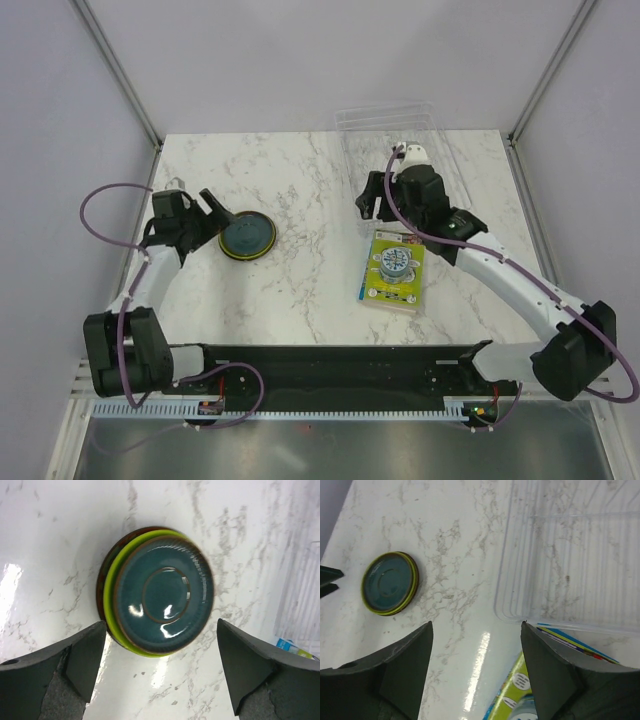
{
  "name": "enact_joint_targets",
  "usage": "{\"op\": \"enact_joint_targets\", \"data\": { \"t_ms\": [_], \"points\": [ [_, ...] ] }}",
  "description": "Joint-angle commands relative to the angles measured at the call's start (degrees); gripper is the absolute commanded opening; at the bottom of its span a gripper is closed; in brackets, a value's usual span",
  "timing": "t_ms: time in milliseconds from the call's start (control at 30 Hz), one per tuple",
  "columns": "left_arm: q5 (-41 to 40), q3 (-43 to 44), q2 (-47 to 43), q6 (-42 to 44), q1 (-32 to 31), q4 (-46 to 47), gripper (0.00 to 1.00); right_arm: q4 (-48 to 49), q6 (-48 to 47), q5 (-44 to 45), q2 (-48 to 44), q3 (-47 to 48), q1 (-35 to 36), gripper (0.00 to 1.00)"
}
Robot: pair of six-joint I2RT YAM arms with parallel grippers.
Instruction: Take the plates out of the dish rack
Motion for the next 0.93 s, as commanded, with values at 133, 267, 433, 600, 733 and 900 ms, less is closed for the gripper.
{"op": "enact_joint_targets", "data": {
  "t_ms": [133, 267, 433, 600, 733, 900],
  "points": [
    [-0.6, 8.4, -16.3, 12.1, -5.4, 0.1, 1.00, -4.4, -11.8, 28.3, -11.5, -6.4, -0.5, 0.98],
    [-3.7, 10.7, -21.4, 16.0, -10.0, 0.2, 1.00, -4.5, -14.8, 36.0, -15.4, -9.9, -1.6, 0.98],
    [-8.8, 11.1, -26.2, 19.4, -16.3, 1.3, 1.00, -4.2, -16.1, 36.4, -17.9, -13.8, -4.9, 0.98],
    [-10.9, 7.6, -29.0, 20.5, -18.4, 2.7, 1.00, -2.9, -16.7, 30.1, -20.6, -16.6, -11.9, 0.98],
    [-10.8, 5.9, -29.8, 21.2, -19.0, 3.6, 1.00, -1.6, -15.9, 25.6, -21.7, -17.1, -16.1, 0.98],
    [-11.6, 5.4, -29.1, 21.3, -19.0, 3.9, 1.00, -1.2, -16.6, 23.2, -19.8, -15.4, -18.0, 0.98]
  ]
}}
